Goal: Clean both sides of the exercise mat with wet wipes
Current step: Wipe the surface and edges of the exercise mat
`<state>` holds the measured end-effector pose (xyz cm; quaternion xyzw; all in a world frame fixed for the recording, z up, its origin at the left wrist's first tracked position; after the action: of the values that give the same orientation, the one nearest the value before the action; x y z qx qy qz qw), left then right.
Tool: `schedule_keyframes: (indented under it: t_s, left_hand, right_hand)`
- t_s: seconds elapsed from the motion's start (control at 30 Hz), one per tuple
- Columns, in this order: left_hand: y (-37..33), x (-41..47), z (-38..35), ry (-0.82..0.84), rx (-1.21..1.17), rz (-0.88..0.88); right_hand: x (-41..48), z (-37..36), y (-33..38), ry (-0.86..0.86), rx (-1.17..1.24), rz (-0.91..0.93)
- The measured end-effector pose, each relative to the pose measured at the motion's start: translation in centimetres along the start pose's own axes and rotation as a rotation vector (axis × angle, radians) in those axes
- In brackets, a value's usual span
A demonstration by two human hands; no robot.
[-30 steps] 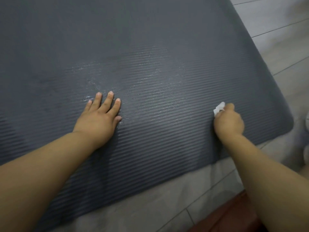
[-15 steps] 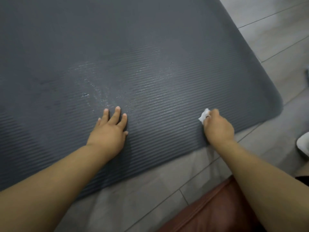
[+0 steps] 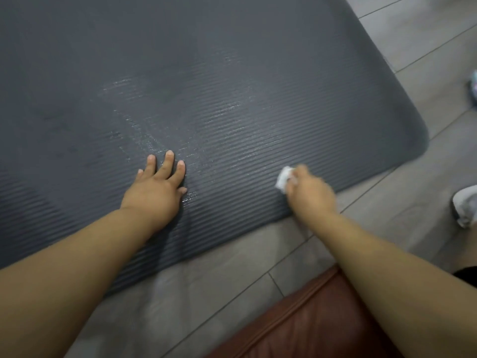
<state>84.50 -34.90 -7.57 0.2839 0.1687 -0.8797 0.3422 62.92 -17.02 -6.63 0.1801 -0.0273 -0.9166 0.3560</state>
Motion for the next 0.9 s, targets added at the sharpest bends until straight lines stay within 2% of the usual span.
schedule_keyframes:
  t_s: [0.07,0.1,0.17,0.23,0.3,0.37,0.4,0.47,0.57,0.6,0.63,0.67,0.8,0.9]
  left_hand:
    - [0.1,0.0,0.0,-0.006,0.001,-0.001]
    - [0.1,0.0,-0.1,-0.009,0.007,-0.002]
    - [-0.1,0.0,-0.1,-0.009,0.015,-0.003]
    - [-0.1,0.0,0.0,0.001,0.016,-0.003]
    - [-0.1,0.0,0.0,0.007,0.010,-0.008]
    - [0.1,0.0,0.0,0.006,-0.002,-0.016]
    - [0.2,0.0,0.0,0.006,-0.007,-0.022]
    - [0.4,0.0,0.0,0.010,-0.010,-0.033]
    - [0.4,-0.1,-0.1,0.016,-0.004,-0.037]
    - [0.3,-0.2,-0.2,0.017,0.000,-0.031]
    - [0.2,-0.2,-0.2,0.020,0.000,-0.023]
    - [0.0,-0.3,-0.3,0.027,-0.007,-0.013]
    - [-1.1,-1.4,-0.8,0.067,-0.003,-0.020]
    - [-1.5,-3.1,-1.6,0.065,0.025,-0.063]
  right_hand:
    - [0.2,0.7,-3.0,-0.058,0.116,-0.295]
    - [-0.3,0.6,-2.5,-0.043,0.150,-0.348]
    - [-2.3,-1.5,1.5,-0.012,0.074,-0.192]
    - [-5.3,-4.5,6.5,0.010,0.006,0.102]
    - [-7.4,-5.3,9.0,0.095,0.093,0.307]
    - [-8.0,-5.7,9.4,0.156,0.059,0.451]
    - [-8.2,-5.3,8.9,0.163,-0.005,0.457]
    - [-6.2,-4.0,6.6,0.214,-0.167,0.276]
    - [-2.9,-0.7,-1.7,0.172,-0.035,-0.284]
    - [-2.9,0.1,-2.7,0.164,-0.023,-0.411]
    - [-3.2,0.2,-2.4,0.149,-0.046,-0.433]
    - [-3.5,-0.3,-1.1,0.146,-0.093,-0.355]
    - [-6.1,-3.7,6.6,0.330,-0.153,0.163]
    - [-5.6,-3.1,6.8,0.305,-0.208,0.254]
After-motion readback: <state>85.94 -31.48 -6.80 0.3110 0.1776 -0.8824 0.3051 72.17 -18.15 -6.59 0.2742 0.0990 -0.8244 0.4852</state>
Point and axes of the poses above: each hand's wrist, its own x-axis towards the middle knuckle, its own z-axis out of the back of the hand, y = z × x, the point moved 5 cm from there along x, towards the middle knuckle, and after that the axes turned 5 degrees about y, right-handed, at the moved point
